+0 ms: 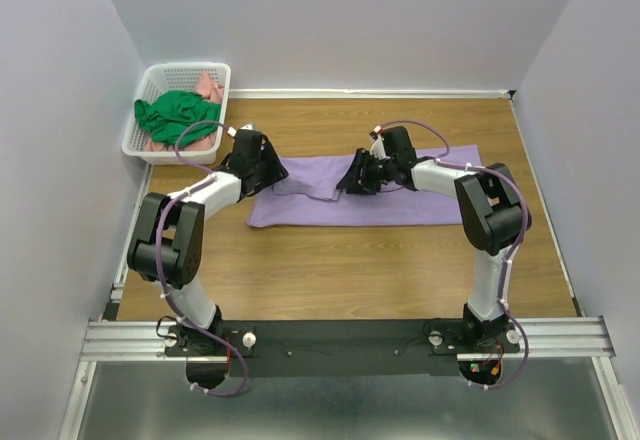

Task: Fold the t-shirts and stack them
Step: Fold the tshirt

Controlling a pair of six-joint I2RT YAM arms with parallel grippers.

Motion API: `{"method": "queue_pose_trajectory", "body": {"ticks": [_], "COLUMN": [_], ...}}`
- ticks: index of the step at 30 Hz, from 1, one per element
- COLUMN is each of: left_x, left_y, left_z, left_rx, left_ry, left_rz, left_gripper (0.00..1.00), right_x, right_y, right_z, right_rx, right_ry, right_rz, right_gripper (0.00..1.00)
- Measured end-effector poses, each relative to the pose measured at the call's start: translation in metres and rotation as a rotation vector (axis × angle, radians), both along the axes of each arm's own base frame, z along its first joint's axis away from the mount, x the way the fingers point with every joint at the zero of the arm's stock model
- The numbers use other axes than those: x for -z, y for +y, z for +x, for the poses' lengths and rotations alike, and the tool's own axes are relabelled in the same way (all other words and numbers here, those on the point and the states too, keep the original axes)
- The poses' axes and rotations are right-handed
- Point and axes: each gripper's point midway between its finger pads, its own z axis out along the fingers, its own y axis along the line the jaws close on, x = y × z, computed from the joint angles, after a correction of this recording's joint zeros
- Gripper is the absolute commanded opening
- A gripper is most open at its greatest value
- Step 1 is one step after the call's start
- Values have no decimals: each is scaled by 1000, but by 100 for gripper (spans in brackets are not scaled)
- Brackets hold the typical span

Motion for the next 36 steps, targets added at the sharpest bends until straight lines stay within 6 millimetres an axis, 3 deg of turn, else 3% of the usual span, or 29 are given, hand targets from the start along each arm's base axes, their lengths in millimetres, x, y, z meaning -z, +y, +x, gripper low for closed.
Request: {"method": "queue_pose_trajectory", "body": {"ticks": [10, 19, 36], "left_x": [3, 26, 12], "left_y": [-8, -6, -16], "left_z": [16, 19, 33], "left_rx": [22, 25, 75], "left_ry": [4, 51, 27], "left_rz": [-16, 5, -58], "left_gripper": [57, 53, 50], "right_x": [1, 14, 11], "right_y": [9, 10, 11], "right_z": [17, 17, 22], "right_rx": [16, 26, 42], "right_ry": [-10, 21, 8], "right_rz": [28, 23, 37], "right_gripper": [49, 44, 38]}}
